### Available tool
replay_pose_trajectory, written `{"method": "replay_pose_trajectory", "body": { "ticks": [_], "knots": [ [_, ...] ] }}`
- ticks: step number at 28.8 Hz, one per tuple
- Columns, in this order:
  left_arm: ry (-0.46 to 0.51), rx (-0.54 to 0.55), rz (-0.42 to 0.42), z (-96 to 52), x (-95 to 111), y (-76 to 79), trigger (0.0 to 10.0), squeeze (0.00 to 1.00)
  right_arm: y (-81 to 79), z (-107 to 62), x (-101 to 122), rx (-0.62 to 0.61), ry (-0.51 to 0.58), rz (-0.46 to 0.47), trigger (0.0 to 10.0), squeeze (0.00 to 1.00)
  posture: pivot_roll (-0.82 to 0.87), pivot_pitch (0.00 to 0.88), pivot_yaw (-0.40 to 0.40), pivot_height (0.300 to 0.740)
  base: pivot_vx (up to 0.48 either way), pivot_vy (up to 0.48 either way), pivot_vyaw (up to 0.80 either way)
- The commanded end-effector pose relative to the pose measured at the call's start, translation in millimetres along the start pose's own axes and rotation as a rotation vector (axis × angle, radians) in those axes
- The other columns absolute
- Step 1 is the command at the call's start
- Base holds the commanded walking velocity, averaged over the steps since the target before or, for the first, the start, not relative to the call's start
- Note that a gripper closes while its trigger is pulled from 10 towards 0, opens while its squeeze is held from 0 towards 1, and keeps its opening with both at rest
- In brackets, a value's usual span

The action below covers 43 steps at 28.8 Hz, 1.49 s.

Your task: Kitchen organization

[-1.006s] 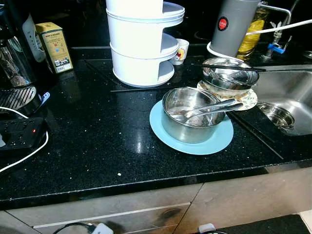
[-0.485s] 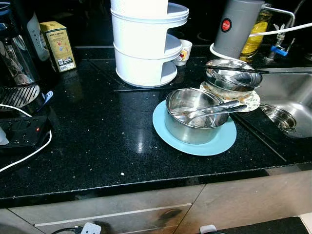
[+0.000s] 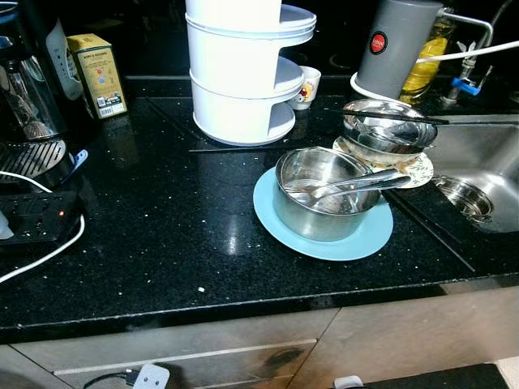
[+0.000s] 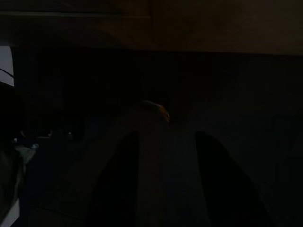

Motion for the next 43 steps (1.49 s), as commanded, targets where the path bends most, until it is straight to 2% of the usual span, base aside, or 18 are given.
{"method": "replay_pose_trajectory", "body": {
  "ticks": [1,43],
  "knots": [
    [0.016,-0.026,0.007,0.2,1.8,6.9,10.0,0.0,-5.9,-3.4,-18.5,0.015,-0.059,0.014,10.0,0.0,-0.04,0.192,-0.032,0.74,0.0,-0.334,0.0],
    [0.039,-0.025,-0.027,0.8,7.5,7.0,10.0,0.0,-3.6,-2.8,-15.3,0.024,-0.056,-0.003,10.0,0.0,-0.04,0.196,-0.039,0.74,0.0,-0.316,0.0]
  ]
}}
Point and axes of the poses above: a point about 5 cm out from each wrist's last joint towards the gripper, its own z axis pointing out of the wrist towards the gripper, its own x axis along the axis of the wrist's last joint, y = z × x, the point moved 4 cm from there along z, pointing out of the wrist towards the gripper, and after that the axes turned 12 degrees about -z, right-handed, at the moved point
